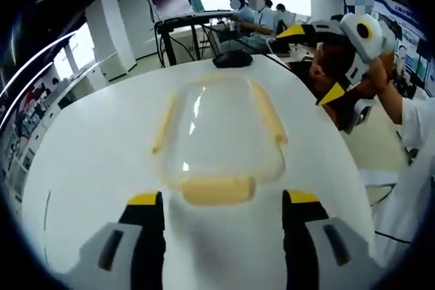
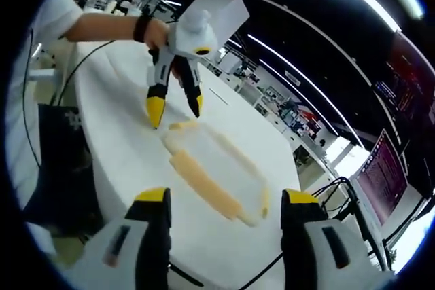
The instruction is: Snap each plastic latch of the storage box into its locked position after aligning the lid with the box until every specified latch is closed and the lid sits flush.
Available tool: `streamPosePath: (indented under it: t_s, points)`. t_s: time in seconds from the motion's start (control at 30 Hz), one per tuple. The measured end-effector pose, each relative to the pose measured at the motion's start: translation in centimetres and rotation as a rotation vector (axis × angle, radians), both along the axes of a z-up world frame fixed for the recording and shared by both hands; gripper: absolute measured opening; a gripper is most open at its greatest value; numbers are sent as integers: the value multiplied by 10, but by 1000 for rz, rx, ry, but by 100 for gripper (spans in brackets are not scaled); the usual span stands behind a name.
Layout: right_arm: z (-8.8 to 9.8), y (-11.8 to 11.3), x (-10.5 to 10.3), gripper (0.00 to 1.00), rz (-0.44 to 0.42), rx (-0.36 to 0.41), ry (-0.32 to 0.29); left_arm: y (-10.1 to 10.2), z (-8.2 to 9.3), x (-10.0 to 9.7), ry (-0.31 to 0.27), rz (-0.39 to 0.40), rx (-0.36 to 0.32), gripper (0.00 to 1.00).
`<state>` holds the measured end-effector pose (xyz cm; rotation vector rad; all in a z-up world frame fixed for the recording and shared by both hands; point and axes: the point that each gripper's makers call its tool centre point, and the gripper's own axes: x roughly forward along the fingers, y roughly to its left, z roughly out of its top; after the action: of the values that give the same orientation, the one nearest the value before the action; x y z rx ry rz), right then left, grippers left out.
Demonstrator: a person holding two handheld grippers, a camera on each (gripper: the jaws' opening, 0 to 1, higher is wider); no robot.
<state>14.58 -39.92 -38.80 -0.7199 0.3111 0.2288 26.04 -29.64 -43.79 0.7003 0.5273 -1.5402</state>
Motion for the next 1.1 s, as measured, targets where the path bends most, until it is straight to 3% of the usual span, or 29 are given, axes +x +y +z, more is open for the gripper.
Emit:
streamPosePath:
  t_s: [0.13, 0.4, 0.7, 1.1]
  points:
    - [0, 1, 1, 64, 2, 6, -3, 0, -1, -1, 7, -4, 8, 68]
    - [-3, -2, -1, 64, -3, 11, 2, 0, -8, -6, 79, -14, 40, 68]
    - [-5, -2, 0, 63, -5, 18, 4, -4, -8, -5, 83, -32, 34, 68]
    - [-5, -4, -5, 63, -14, 25, 4, -7, -12, 3, 83, 13, 3, 60]
